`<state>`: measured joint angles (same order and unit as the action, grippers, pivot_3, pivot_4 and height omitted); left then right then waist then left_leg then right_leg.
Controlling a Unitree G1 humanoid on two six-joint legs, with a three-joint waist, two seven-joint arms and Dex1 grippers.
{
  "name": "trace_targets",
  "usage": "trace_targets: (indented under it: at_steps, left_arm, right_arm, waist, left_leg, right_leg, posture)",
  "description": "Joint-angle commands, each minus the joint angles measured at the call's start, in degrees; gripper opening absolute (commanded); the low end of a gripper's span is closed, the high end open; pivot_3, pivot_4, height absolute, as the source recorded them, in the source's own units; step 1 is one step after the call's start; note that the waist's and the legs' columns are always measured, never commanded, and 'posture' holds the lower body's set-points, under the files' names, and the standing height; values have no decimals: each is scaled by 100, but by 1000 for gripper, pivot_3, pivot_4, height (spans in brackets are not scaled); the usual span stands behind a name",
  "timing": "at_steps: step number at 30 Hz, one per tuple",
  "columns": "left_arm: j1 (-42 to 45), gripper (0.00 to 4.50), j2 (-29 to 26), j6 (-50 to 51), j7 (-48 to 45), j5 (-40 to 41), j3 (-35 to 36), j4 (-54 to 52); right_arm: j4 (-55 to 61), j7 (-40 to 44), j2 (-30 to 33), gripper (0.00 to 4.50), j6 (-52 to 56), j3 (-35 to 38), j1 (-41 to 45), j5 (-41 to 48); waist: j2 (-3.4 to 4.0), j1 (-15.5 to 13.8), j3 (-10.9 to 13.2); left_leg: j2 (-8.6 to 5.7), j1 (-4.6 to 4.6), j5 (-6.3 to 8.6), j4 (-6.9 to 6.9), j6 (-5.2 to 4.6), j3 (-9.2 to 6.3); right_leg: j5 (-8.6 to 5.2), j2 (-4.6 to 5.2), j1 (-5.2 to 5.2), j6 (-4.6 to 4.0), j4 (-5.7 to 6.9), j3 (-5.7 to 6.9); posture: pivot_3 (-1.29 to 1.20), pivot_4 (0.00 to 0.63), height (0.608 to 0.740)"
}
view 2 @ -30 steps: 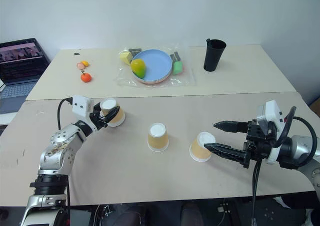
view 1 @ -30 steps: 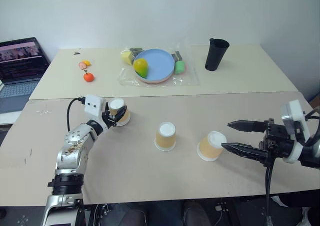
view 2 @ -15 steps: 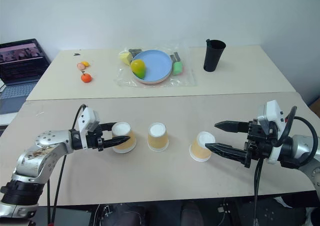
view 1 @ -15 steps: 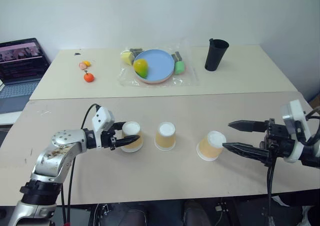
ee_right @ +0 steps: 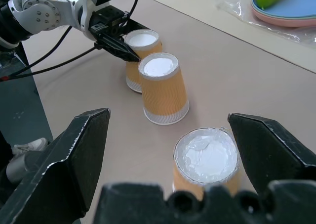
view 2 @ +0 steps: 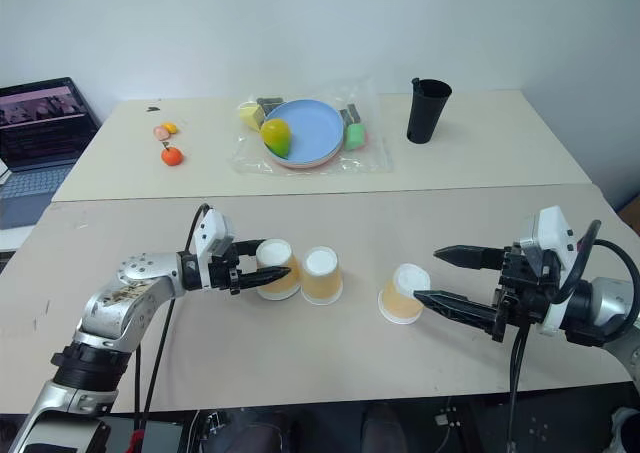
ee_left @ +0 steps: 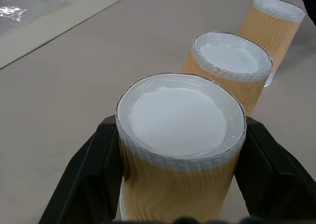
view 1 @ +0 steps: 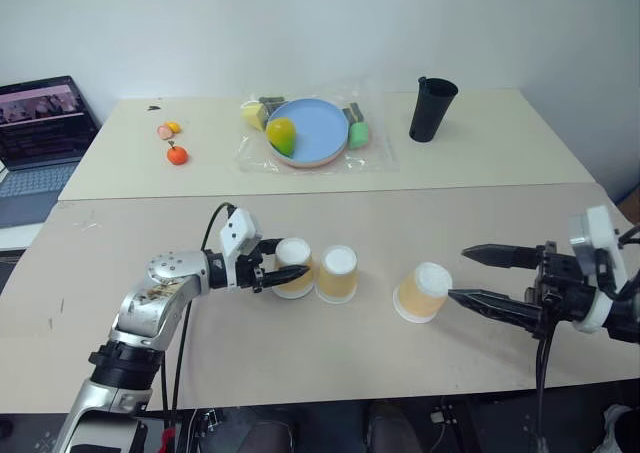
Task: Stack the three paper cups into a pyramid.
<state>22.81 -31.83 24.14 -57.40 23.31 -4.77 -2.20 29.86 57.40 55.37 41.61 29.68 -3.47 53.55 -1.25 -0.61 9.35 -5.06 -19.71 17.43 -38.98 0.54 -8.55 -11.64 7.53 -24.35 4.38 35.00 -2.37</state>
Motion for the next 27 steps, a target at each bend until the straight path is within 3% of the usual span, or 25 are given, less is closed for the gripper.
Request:
trace_targets:
  at_steps: [1, 3, 5, 8, 12, 27]
  left_arm:
    - [85, 2709, -47, -136, -78, -37, 57, -15]
    - [63, 2709, -45, -115, -91, -57, 14, -48]
    - [57, 3578, -115, 128, -200, -19, -86, -140]
    - [-16, 4427, -180, 355, -246, 85, -108, -391]
    - [-145, 4427, -49, 354, 186, 41, 119, -615]
    - [-112, 4427, -667, 999, 249, 868, 1158, -1187]
  right_arm:
    - [132, -16, -18, 4500, -89, 244, -7, 74]
    - [133, -27, -23, 4500, -88, 238, 3, 81]
    - [123, -27, -20, 4500, -92, 226, 18, 77]
    - [102, -21, -11, 4500, -96, 205, 52, 74]
    - [88, -19, -16, 4500, -102, 194, 75, 71]
    - [-252, 41, 13, 4500, -160, 27, 261, -149]
  waist:
    - [0, 6, 0]
    - [0, 4, 0]
    - [0, 3, 0]
    - [0, 13, 0]
    - [-1, 0, 0]
    - [0, 2, 0]
  left_leg:
    - [0, 0, 0, 0, 0, 0]
    - [0, 0, 0, 0, 0, 0]
    - [0, 1, 0, 0, 0, 0]
    - [0, 2, 0, 0, 0, 0]
    - [0, 0, 1, 0, -2, 0]
    - [1, 2, 1, 0, -1, 0]
  right_leg:
    - [0, 0, 0, 0, -1, 0]
    - [0, 0, 0, 0, 0, 0]
    - [0, 0, 1, 0, 1, 0]
    - [0, 0, 1, 0, 1, 0]
    - [0, 0, 1, 1, -1, 0]
    - [0, 0, 0, 0, 1, 0]
  posture:
    - [0, 150, 735]
    - [0, 150, 735]
    - [0, 150, 735]
    - [0, 150, 735]
    - [0, 150, 735]
    - [0, 150, 735]
